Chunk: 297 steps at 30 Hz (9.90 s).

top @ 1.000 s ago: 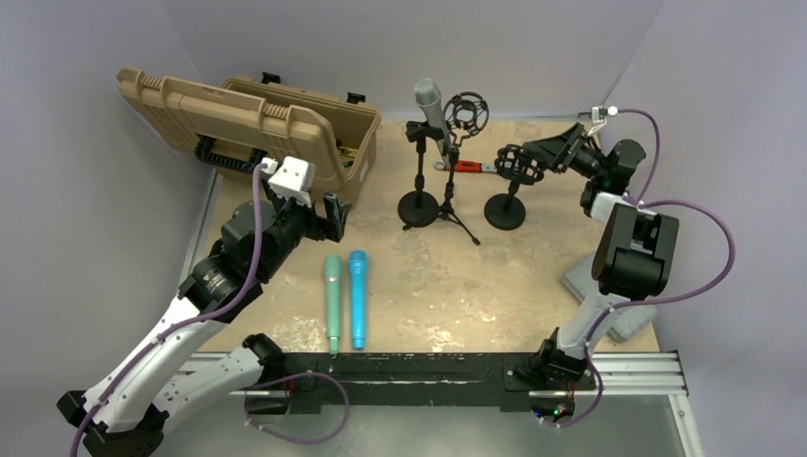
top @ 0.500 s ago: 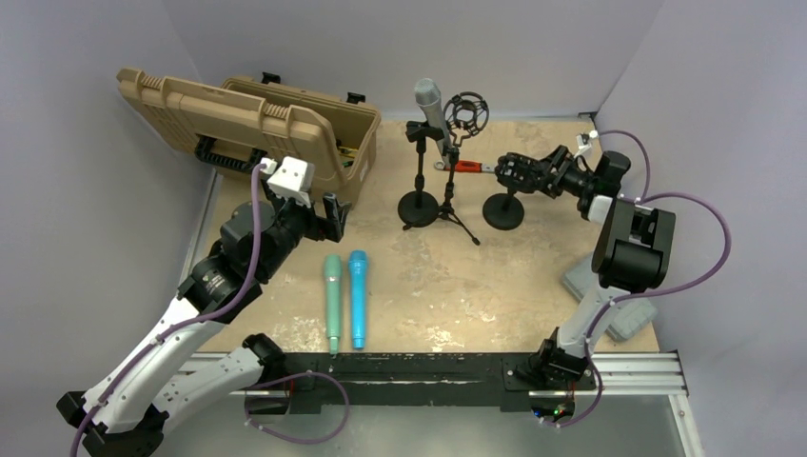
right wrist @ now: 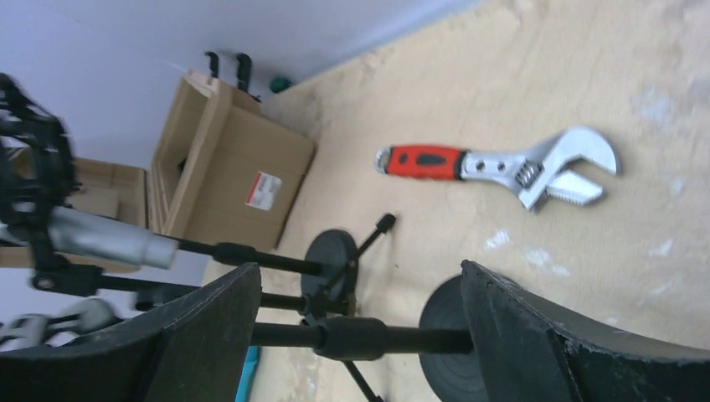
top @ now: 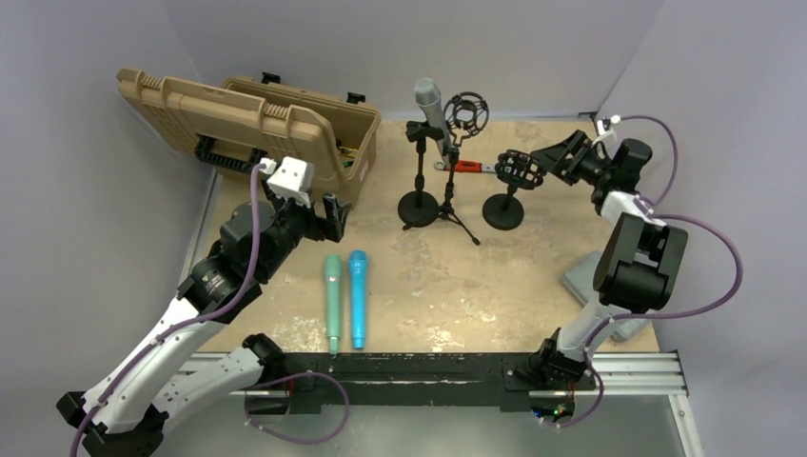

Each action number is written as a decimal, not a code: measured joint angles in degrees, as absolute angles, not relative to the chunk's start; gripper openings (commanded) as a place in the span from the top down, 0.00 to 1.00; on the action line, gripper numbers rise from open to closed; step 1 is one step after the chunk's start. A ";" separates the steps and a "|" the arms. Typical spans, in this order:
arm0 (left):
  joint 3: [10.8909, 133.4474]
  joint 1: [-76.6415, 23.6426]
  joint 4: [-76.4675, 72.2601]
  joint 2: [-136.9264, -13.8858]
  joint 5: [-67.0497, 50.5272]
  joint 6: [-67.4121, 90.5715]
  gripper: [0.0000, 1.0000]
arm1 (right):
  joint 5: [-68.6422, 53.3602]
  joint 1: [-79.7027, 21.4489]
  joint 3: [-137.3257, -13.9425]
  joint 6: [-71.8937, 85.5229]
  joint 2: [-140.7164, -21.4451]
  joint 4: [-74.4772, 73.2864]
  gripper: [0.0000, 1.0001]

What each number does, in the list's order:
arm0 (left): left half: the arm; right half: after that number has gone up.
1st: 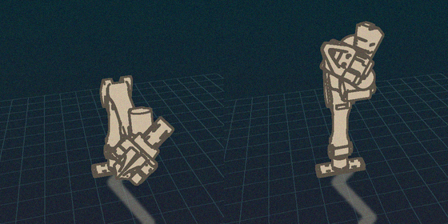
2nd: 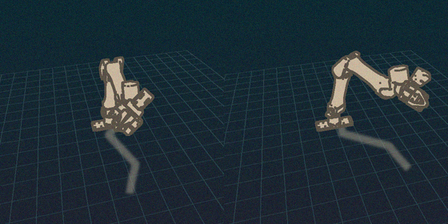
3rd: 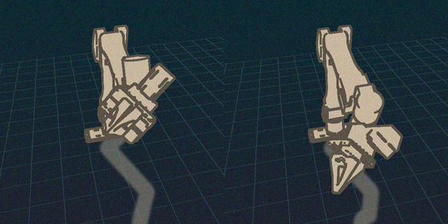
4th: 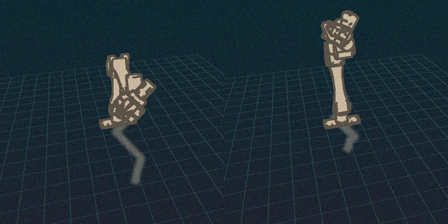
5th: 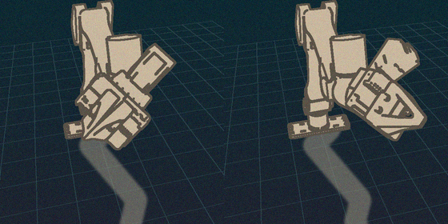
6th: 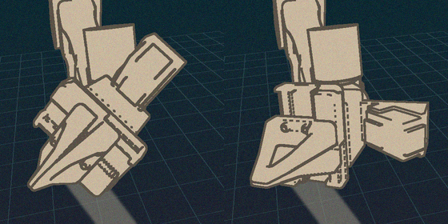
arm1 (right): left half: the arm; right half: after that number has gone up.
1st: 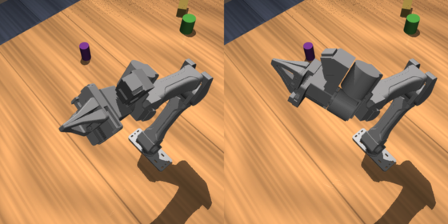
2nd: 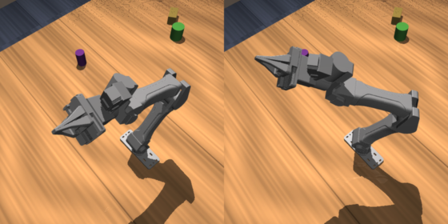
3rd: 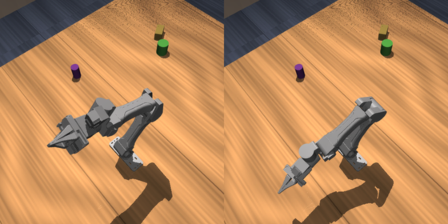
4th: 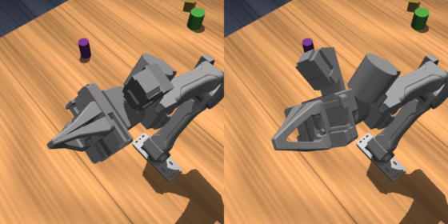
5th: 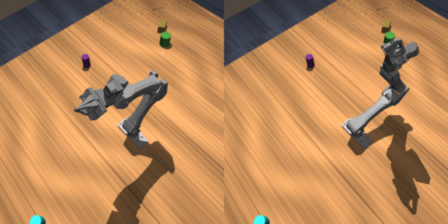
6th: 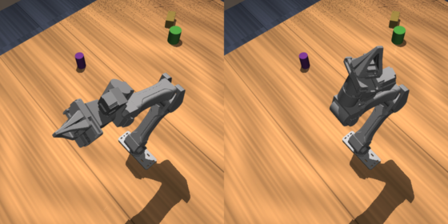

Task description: Remove the microphone from the stand

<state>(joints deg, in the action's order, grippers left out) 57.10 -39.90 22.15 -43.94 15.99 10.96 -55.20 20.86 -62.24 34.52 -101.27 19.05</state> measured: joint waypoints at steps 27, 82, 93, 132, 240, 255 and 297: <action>57.10 -39.90 22.28 -45.23 15.18 10.98 0.18 | -69.32 18.63 -60.31 49.36 -106.28 43.44 0.10; 57.54 -39.90 22.37 -46.61 13.61 11.62 0.18 | -73.03 18.83 -63.40 53.60 -106.83 46.63 0.10; 57.54 -39.90 22.39 -46.61 13.61 11.64 0.18 | -72.86 18.92 -65.93 45.80 -106.85 36.93 0.11; 57.54 -39.90 22.37 -46.59 12.75 12.88 0.18 | -5.37 4.01 -73.97 28.75 -79.53 -19.62 0.16; 57.98 -40.32 23.66 -47.59 11.99 12.95 0.18 | 1.69 3.66 -72.49 19.97 -63.22 -17.23 0.01; 58.02 -40.32 23.66 -46.92 11.97 12.93 0.18 | -7.16 -15.27 -72.29 22.20 -69.10 -11.33 0.11; 58.08 -40.32 23.66 -46.92 11.86 12.93 0.18 | -4.21 -15.31 -66.35 51.37 -82.13 12.14 0.28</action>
<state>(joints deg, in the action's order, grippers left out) 58.08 -40.32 23.66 -46.92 11.86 12.93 -4.21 -15.31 -66.35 51.37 -82.13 12.14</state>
